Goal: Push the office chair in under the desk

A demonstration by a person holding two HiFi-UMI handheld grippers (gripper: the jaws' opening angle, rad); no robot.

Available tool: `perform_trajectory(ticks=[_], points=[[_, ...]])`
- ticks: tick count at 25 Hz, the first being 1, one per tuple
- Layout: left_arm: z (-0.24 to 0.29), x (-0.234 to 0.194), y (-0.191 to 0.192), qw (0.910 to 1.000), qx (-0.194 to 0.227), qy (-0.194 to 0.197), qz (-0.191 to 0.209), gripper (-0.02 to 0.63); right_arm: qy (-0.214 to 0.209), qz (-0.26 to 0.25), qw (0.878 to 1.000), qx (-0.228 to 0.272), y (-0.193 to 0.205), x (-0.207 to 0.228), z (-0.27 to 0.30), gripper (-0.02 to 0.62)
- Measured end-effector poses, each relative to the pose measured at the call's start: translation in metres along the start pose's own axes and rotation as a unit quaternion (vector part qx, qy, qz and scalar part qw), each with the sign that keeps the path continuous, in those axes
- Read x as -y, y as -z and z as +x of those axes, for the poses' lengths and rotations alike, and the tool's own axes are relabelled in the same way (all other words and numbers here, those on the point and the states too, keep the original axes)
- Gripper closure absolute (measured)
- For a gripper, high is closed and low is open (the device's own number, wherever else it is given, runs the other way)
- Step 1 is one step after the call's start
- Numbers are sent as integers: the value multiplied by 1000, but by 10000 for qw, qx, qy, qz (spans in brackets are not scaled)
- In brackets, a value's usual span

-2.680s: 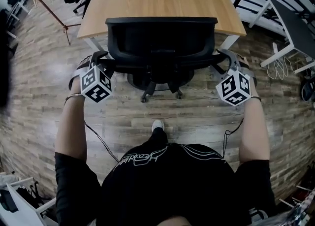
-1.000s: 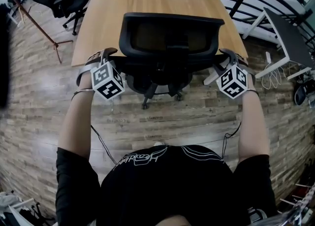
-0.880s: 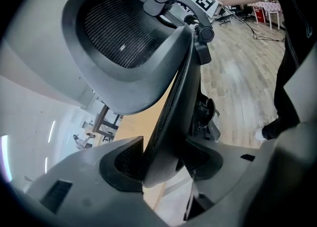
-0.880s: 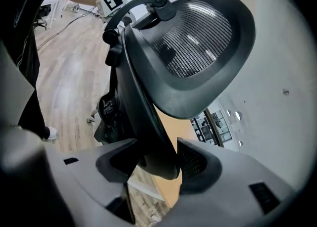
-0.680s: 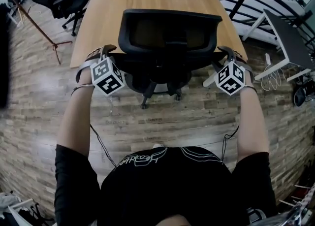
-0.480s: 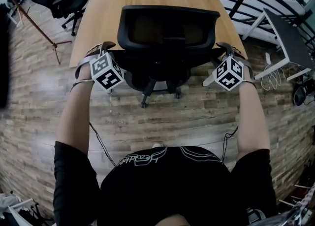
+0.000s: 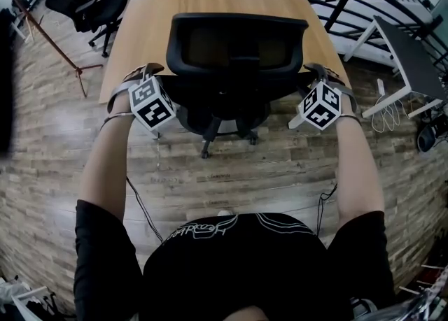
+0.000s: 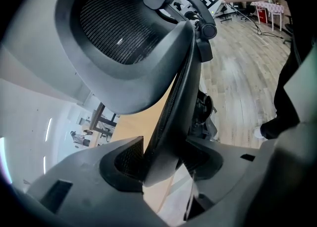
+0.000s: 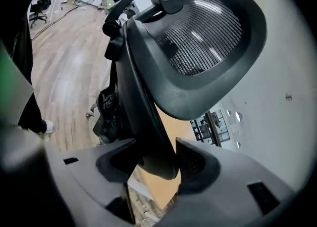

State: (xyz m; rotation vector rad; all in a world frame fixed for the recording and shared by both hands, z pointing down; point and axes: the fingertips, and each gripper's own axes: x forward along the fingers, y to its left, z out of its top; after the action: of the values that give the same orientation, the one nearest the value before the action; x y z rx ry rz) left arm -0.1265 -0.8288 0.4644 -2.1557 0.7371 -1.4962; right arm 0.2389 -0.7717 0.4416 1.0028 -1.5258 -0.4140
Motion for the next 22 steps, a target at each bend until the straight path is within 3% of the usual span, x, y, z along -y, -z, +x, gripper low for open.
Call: perform_trajectory(ticks=[7, 12, 16, 19, 21, 22], points=[[-1, 2, -2, 9999, 139, -49, -36, 382, 256, 131, 9995, -101, 2, 1, 6, 347], [-6, 2, -6, 9982, 416, -204, -374, 361, 637, 582, 9956, -360, 5, 6, 4, 331], [-27, -1, 7, 9917, 870, -541, -778, 325, 838, 948, 9917, -206, 16, 8, -18, 316], [-55, -4, 30, 9792, 1096, -818, -1496, 321, 1111, 1284, 9854, 122, 21, 10, -47, 316], [-80, -1, 32, 9587, 1449, -883, -2282, 321, 1051, 2024, 9721, 555, 15, 7, -70, 318], [-94, 4, 27, 9429, 1686, -784, -2763, 321, 909, 2468, 9613, 823, 8, 2, -82, 318]])
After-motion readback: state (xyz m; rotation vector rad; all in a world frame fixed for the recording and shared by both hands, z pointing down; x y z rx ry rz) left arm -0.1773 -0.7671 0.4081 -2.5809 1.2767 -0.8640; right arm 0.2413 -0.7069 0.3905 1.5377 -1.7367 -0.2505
